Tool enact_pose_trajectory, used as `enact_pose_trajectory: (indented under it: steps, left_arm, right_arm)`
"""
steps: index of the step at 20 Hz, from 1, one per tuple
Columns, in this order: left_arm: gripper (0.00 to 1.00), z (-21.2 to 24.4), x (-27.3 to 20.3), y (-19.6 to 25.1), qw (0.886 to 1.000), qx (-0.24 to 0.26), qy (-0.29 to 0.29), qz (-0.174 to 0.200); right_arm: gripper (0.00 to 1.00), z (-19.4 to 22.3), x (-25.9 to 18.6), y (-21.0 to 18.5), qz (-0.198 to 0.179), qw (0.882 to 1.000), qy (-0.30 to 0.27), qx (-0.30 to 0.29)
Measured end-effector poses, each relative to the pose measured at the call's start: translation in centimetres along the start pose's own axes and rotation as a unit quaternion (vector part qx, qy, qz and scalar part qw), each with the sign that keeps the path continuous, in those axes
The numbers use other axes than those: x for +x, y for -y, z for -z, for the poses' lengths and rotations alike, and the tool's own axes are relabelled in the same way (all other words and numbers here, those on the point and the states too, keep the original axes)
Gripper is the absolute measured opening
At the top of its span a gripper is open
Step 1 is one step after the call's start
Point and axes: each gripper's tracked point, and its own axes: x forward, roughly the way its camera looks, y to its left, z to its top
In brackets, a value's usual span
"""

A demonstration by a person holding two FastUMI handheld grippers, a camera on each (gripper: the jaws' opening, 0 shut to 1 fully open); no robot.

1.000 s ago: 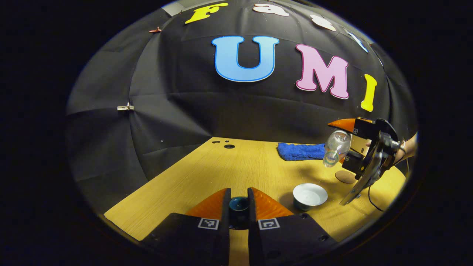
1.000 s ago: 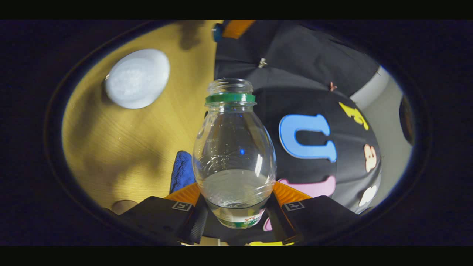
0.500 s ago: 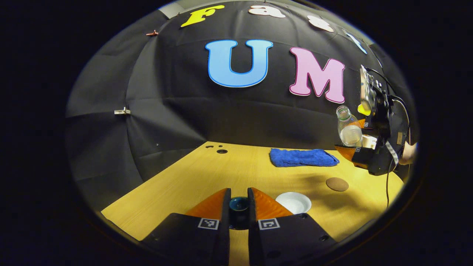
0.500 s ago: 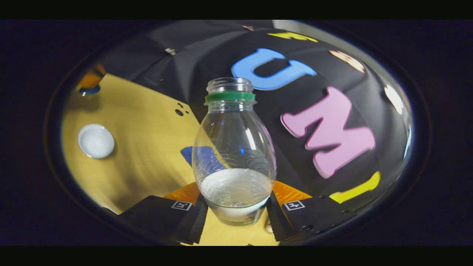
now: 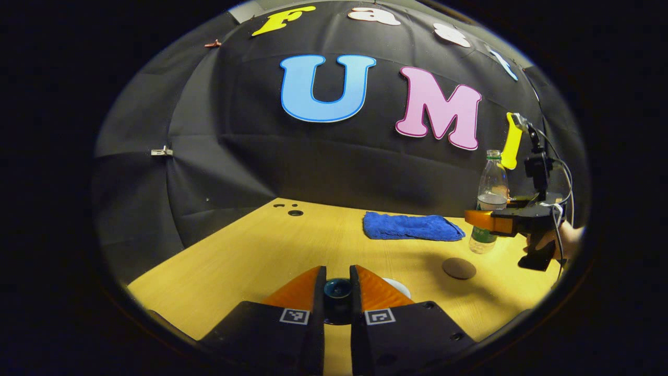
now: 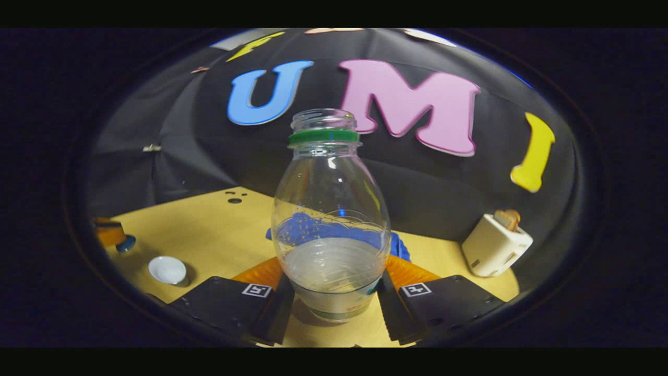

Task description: Open the teacup lid with one hand, grasp the water bottle and pour water into the teacup with the other hand; after pouring, place the water bottle on the coaster and then close the teacup lid.

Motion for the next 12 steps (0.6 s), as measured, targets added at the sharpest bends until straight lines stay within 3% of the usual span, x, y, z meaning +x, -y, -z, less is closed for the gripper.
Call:
enact_pose_trajectory:
  steps: [1,3,6,12]
  left_arm:
    - [0.24,0.4,0.2,0.2,1.0,-0.007,-0.005,0.0]
    - [0.2,1.0,0.4,0.4,1.0,-0.014,-0.012,-0.001]
    - [0.24,0.8,0.6,0.4,1.0,-0.007,-0.01,-0.004]
    - [0.24,0.6,0.9,0.5,1.0,0.002,-0.01,-0.003]
  right_arm:
    - [0.75,0.6,0.4,0.1,0.002,1.0,0.001,0.024]
    - [0.74,1.9,1.1,0.4,0.007,0.998,0.001,0.058]
    - [0.74,4.0,2.2,0.8,0.014,0.994,-0.015,0.103]
    - [0.75,6.4,3.2,1.3,0.039,0.992,-0.017,0.121]
